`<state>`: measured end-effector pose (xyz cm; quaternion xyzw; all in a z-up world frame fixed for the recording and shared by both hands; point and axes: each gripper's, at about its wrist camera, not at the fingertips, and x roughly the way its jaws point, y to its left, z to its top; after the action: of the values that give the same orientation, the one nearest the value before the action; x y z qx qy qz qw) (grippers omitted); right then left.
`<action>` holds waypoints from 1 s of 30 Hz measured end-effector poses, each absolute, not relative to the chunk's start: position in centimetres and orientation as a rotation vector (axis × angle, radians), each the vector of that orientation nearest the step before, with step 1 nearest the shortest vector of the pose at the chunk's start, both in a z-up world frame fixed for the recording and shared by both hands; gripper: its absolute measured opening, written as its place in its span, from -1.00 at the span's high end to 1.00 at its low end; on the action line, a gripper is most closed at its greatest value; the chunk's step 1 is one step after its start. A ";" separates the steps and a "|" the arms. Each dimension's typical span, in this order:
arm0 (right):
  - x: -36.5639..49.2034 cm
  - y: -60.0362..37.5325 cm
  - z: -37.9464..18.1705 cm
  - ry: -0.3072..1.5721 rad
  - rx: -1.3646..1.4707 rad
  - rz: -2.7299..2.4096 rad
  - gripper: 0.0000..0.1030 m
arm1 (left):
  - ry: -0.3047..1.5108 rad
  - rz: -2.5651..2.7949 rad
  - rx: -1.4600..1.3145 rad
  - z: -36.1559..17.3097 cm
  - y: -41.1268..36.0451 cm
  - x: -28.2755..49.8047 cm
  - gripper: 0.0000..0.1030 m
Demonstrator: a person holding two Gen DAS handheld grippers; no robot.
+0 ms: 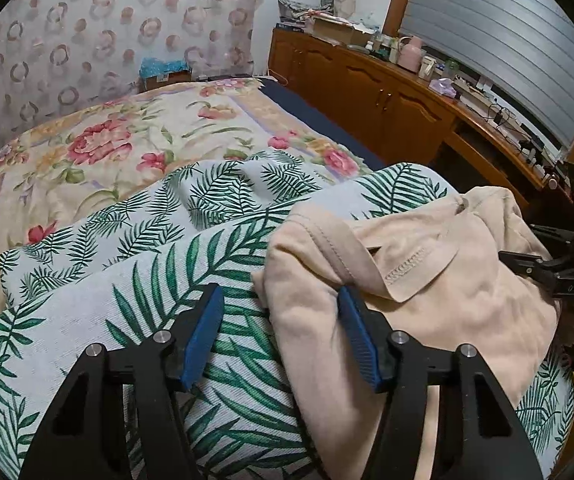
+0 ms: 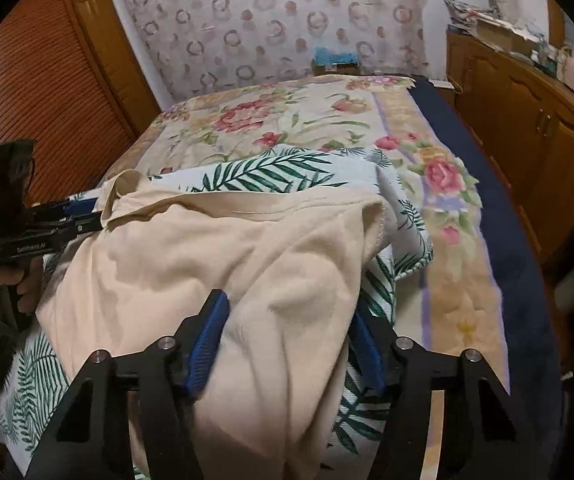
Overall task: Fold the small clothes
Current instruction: 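Lift the folded shirt with the right gripper and carry it toward the yellow plush toy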
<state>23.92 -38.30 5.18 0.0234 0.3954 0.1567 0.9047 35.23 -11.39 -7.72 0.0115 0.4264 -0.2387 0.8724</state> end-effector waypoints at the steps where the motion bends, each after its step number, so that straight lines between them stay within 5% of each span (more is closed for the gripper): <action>1: 24.0 -38.3 5.1 0.816 0.055 0.324 -0.01 | 0.893 -0.510 0.017 -7.7 -11.5 35.3 -0.02; 6: 23.9 -37.5 4.4 0.819 0.041 0.352 0.49 | 0.915 -0.565 -0.055 -7.7 -11.7 35.7 0.61; 8: 23.7 -37.4 4.6 0.809 0.043 0.372 0.65 | 0.906 -0.560 -0.050 -7.3 -11.8 35.4 0.67; 19: 17.9 -36.0 10.1 0.565 -0.012 0.405 0.69 | 0.680 -0.564 -0.105 0.6 -8.4 28.6 0.69; 30: 17.5 -27.8 12.5 0.454 -0.147 0.566 0.69 | 0.532 -0.371 -0.132 3.7 3.1 22.1 0.69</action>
<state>17.45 -27.76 12.47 -0.0720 0.2220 0.2766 0.9322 22.10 3.07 3.75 -0.0646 0.2613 -0.1823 0.9457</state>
